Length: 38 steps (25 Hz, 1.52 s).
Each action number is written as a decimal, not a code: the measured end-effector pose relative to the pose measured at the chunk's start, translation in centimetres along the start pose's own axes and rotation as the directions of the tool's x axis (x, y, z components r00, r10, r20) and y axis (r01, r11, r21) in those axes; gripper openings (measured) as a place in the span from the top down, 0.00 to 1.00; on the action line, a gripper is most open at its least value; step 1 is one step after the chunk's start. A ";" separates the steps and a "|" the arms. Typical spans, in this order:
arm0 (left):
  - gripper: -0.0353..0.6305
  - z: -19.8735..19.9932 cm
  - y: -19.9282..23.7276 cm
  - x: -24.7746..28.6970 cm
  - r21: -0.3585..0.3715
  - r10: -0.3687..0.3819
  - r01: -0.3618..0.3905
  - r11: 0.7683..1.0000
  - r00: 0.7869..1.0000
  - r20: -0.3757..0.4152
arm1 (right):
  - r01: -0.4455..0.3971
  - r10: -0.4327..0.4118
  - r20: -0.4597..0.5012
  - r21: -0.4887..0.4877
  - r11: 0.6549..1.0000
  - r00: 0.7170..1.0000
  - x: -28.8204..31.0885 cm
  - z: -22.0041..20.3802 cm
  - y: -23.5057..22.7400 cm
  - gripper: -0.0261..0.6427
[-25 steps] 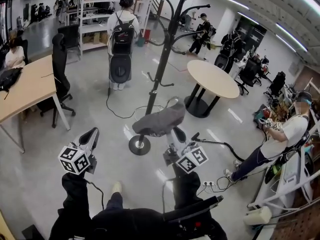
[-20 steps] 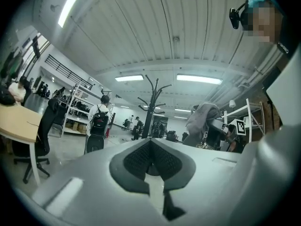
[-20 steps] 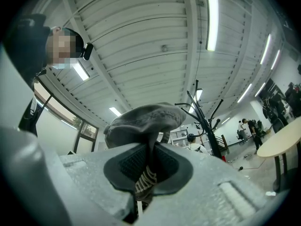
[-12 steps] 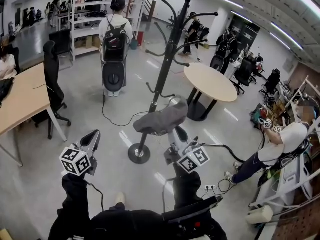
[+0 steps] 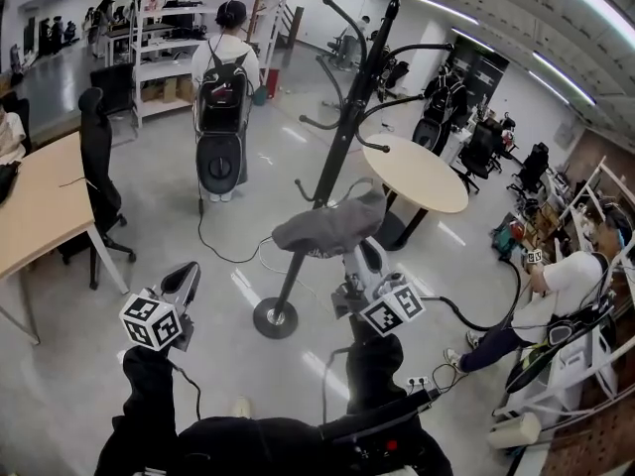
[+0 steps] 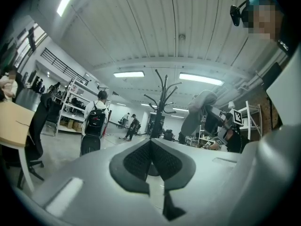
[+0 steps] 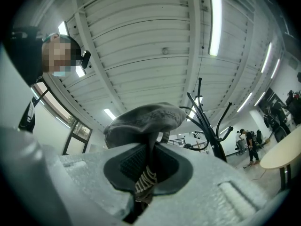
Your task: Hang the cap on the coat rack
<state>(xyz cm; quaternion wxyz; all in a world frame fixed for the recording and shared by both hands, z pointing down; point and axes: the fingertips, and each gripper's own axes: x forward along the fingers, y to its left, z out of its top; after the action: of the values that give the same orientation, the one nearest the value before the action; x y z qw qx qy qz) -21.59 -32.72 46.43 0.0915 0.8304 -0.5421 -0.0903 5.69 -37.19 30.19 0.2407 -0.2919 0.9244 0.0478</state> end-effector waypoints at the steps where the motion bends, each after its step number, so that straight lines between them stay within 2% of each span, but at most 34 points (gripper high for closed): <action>1: 0.95 0.1 0.3 0.1 -0.002 0.001 -0.001 1.000 1.000 0.002 | -0.001 0.001 0.012 0.001 1.000 1.000 0.4 0.4 -0.2 0.93; 9: 0.95 0.4 4.0 0.9 -0.002 -0.009 0.009 1.000 1.000 -0.003 | -0.011 0.015 0.083 -0.048 0.999 0.996 6.3 2.7 -0.8 0.93; 22: 0.95 1.0 6.0 1.7 -0.013 -0.024 0.024 1.000 1.000 -0.015 | 0.001 0.004 0.129 -0.042 0.999 0.992 11.1 5.5 -3.2 0.93; 28: 0.95 1.8 9.3 1.7 -0.014 -0.015 0.015 1.000 1.000 -0.002 | 0.031 -0.025 0.139 -0.041 0.999 0.990 14.4 5.1 -4.7 0.93; 38: 0.95 1.9 12.7 1.2 -0.021 -0.004 0.004 1.000 1.000 -0.015 | 0.084 -0.082 0.139 -0.014 0.996 0.987 16.4 2.7 -6.2 0.93</action>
<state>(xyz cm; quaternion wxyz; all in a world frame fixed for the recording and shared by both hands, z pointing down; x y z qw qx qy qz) -32.77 -38.96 47.72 0.1043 0.8312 -0.5387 -0.0899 -1.40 -50.12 20.37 0.3028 -0.3285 0.8921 0.0671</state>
